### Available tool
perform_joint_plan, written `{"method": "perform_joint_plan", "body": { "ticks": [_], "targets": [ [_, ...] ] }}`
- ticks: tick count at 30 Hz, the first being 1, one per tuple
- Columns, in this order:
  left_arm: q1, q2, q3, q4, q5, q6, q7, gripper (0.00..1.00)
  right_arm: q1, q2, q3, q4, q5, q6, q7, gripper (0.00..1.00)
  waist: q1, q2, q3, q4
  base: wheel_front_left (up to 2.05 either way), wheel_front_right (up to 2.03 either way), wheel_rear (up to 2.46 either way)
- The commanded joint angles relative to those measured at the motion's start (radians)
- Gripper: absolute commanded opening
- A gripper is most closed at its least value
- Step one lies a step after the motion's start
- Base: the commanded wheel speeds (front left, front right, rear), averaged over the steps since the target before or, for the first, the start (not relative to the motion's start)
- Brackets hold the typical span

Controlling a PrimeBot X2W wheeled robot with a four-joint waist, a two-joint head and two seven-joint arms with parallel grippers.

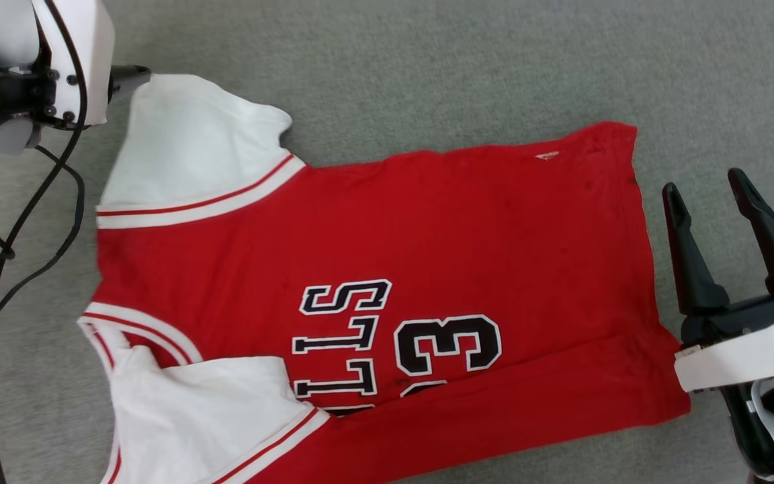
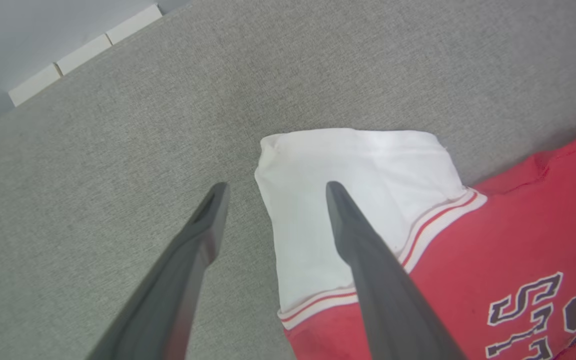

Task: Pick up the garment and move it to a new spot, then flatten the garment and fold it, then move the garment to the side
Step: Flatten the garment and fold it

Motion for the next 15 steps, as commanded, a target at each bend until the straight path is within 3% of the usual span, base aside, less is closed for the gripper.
{"method": "perform_joint_plan", "body": {
  "ticks": [1, 9, 13, 14, 15],
  "targets": [
    [-0.018, -0.005, -0.011, 0.021, 0.011, 0.006, 0.021, 1.00, -0.026, 0.010, 0.012, 0.011, 0.008, 0.000, -0.011, 1.00, -0.0002, 0.0000, 0.062, -0.048, 0.00, 0.00, 0.00],
    [-0.009, -0.006, -0.047, 0.105, 0.033, 0.023, 0.064, 1.00, -0.060, 0.016, 0.028, 0.051, 0.011, -0.001, -0.037, 1.00, -0.0002, 0.0000, 0.106, -0.075, 0.00, 0.00, 0.00],
    [0.026, -0.007, -0.074, 0.138, 0.028, 0.010, 0.091, 1.00, -0.068, 0.010, 0.026, 0.066, 0.010, -0.001, -0.044, 1.00, -0.0002, 0.0000, 0.109, -0.072, 0.00, 0.00, 0.00],
    [0.029, -0.011, -0.076, 0.139, 0.027, 0.006, 0.090, 0.40, -0.070, 0.006, 0.021, 0.068, 0.011, -0.001, -0.042, 1.00, -0.0002, 0.0000, 0.107, -0.068, 0.00, 0.00, 0.00],
    [0.033, -0.015, -0.074, 0.140, 0.021, 0.001, 0.087, 0.00, -0.076, 0.002, 0.021, 0.069, 0.011, 0.000, -0.039, 1.00, -0.0002, 0.0000, 0.104, -0.064, 0.00, 0.00, 0.00]
  ]
}}
